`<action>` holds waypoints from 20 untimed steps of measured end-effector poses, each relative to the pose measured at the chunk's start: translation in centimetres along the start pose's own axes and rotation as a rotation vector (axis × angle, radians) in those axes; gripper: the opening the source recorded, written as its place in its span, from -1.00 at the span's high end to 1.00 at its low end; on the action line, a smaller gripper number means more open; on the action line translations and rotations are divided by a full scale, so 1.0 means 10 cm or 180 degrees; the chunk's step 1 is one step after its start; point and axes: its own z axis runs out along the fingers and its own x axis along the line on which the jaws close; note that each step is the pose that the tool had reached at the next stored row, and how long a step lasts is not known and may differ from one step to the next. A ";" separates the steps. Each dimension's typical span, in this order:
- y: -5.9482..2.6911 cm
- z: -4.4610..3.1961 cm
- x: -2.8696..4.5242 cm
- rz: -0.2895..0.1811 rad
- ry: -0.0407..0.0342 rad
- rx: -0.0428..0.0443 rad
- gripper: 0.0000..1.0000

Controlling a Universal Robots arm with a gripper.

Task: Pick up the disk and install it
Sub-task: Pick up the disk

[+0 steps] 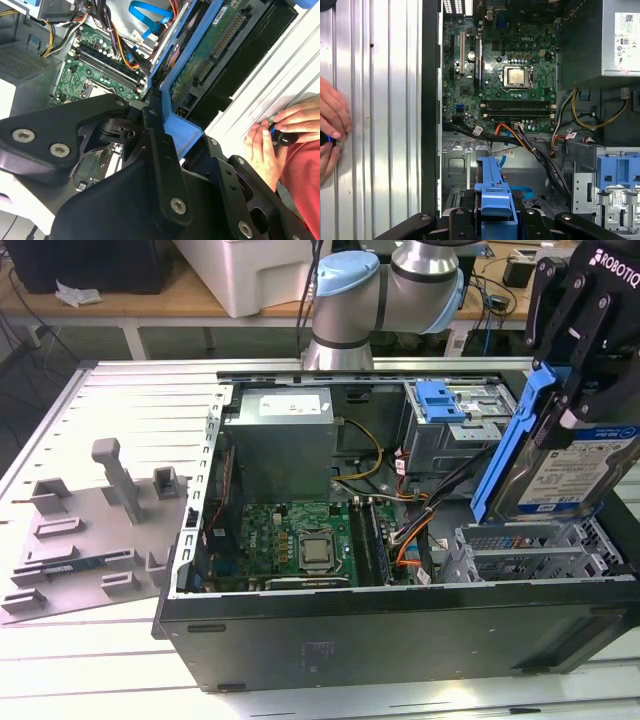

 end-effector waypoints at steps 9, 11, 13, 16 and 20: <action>0.018 0.062 0.001 0.0000 0.0000 0.0000 0.25; 0.018 0.081 0.002 0.0000 0.0000 0.0000 0.25; 0.018 0.098 0.002 0.0000 0.0000 0.0000 0.25; 0.019 0.125 0.003 0.0000 0.0000 0.0000 0.25; 0.018 0.146 0.004 0.0000 0.0000 0.0000 0.25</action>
